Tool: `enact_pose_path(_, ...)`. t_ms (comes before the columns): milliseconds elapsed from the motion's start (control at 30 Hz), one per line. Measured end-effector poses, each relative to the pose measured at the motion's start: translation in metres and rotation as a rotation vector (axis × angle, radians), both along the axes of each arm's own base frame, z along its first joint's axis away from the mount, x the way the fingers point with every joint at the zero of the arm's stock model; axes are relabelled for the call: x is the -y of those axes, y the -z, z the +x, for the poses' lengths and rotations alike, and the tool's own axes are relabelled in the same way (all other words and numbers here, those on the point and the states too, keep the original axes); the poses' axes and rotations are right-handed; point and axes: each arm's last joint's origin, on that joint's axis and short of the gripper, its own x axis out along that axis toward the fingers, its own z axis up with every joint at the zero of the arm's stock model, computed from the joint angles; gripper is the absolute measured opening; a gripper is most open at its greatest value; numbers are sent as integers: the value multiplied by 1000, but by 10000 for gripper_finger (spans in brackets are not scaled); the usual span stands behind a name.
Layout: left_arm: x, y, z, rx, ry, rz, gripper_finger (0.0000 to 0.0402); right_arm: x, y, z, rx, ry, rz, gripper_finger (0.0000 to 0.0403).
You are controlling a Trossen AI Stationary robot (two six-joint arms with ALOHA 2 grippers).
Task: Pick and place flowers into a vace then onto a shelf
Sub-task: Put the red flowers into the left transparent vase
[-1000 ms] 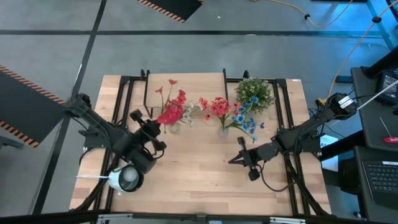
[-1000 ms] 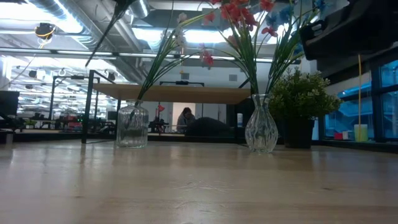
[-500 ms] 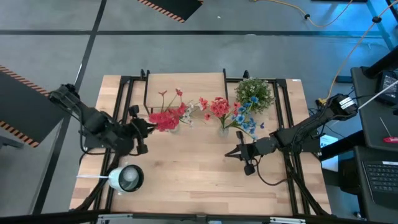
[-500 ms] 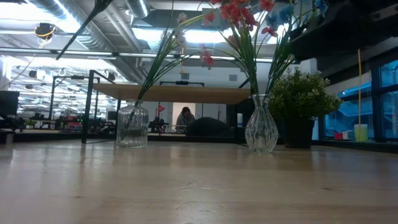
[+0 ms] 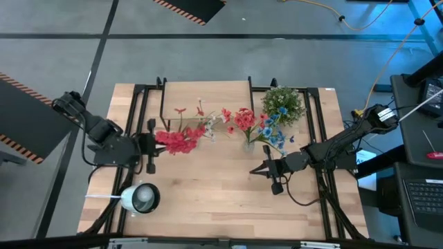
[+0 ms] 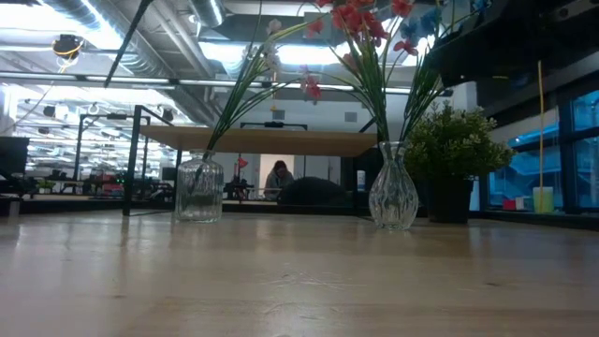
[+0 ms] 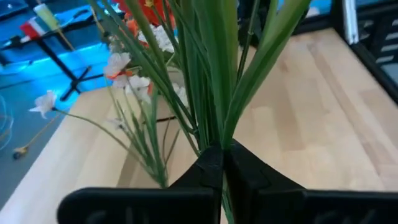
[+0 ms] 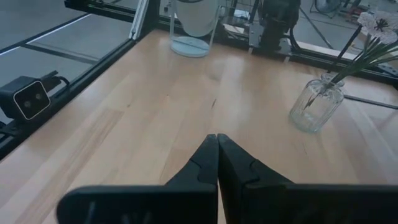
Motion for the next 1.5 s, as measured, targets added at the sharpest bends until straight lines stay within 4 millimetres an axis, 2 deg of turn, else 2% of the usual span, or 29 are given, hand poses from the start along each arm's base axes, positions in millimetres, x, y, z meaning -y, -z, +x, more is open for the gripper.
enact_pose_path(367,-8,23,-3,193,67,17,3,0,0,0,6,-2,-3,0)
enact_pose_path(567,-17,42,2,266,-1,44,3,0,0,0,5,-1,-2,0)
enact_pose_path(733,-25,49,8,341,-60,118,3,0,0,0,5,-1,-1,0)
enact_pose_path(1067,-37,76,12,383,-166,104,3,0,0,0,4,-1,-1,0)
enact_pose_path(1500,-44,80,16,393,-172,117,3,0,0,0,2,-1,-2,0)
